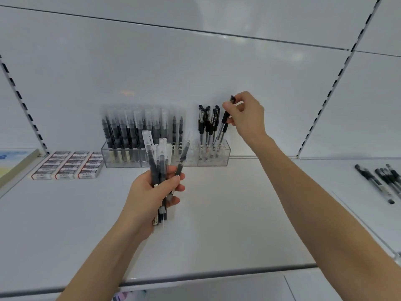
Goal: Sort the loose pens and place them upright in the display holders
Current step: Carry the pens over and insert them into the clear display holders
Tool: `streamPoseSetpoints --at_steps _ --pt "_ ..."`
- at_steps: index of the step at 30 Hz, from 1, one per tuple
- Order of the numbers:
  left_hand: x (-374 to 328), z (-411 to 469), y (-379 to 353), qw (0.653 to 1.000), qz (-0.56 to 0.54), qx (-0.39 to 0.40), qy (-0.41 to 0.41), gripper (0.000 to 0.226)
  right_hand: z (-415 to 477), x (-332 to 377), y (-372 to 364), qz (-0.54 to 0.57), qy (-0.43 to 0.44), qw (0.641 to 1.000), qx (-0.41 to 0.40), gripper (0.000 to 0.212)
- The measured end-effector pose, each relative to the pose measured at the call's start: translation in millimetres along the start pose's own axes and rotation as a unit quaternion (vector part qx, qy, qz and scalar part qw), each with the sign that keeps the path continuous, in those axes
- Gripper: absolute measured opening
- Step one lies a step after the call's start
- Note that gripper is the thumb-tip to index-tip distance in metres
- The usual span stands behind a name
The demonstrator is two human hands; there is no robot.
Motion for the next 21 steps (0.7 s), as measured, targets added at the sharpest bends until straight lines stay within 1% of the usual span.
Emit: streamPoseSetpoints --at_steps 4,7,10,11,13,14,15,16,17,19,21 --pt "-0.2 1.3 1.7 1.000 -0.005 -0.006 0.000 0.012 -0.9 -7.9 -18.9 -0.085 -0.012 0.995 0.052 0.019" --pt "-0.6 2.1 2.3 1.000 -0.006 -0.006 -0.003 0.011 -2.2 -12.1 -23.9 -0.099 -0.022 0.993 0.060 0.020" --pt "-1.4 1.8 2.3 1.000 -0.007 -0.003 -0.009 0.010 -4.9 -14.1 -20.3 -0.081 -0.041 0.994 0.063 0.023" --pt "-1.8 1.8 2.3 1.000 -0.009 -0.001 -0.011 0.010 -7.5 -15.2 -16.5 -0.068 -0.048 0.995 0.051 0.028" --pt "-2.9 2.1 2.3 1.000 -0.010 0.002 -0.017 0.010 -19.2 -14.9 -3.8 -0.023 -0.054 0.998 -0.002 0.040" --pt "-3.3 2.5 1.9 1.000 -0.011 0.004 -0.020 0.010 -27.9 -12.8 2.1 0.008 -0.049 0.998 -0.026 0.038" --pt "-3.6 2.9 1.3 1.000 -0.012 0.007 -0.021 0.010 -37.3 -10.5 5.1 0.043 -0.043 0.998 -0.033 0.030" --pt "-3.7 3.3 0.1 1.000 -0.011 0.011 -0.023 0.010 -47.0 -8.2 4.9 0.070 -0.044 0.996 -0.020 0.020" --pt "-4.0 3.5 -1.3 1.000 -0.009 0.016 -0.025 0.010 -56.2 -6.0 1.7 0.089 -0.051 0.995 0.012 0.013" --pt "-3.7 3.8 -4.9 0.999 -0.002 0.030 -0.030 0.011 -73.1 -1.9 -11.6 0.113 -0.084 0.984 0.109 0.014" --pt "-2.8 3.5 -7.2 0.998 0.011 0.045 -0.032 0.011 -84.6 2.7 -25.5 0.140 -0.117 0.964 0.194 0.016"
Point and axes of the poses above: each hand's wrist, its own z-axis towards the middle knuckle, its own y-axis out of the back of the hand, x = y × z, the point moved 4 cm from there along z, towards the middle knuckle, and after that the axes turned 10 degrees about -y, right-handed, at the moved point
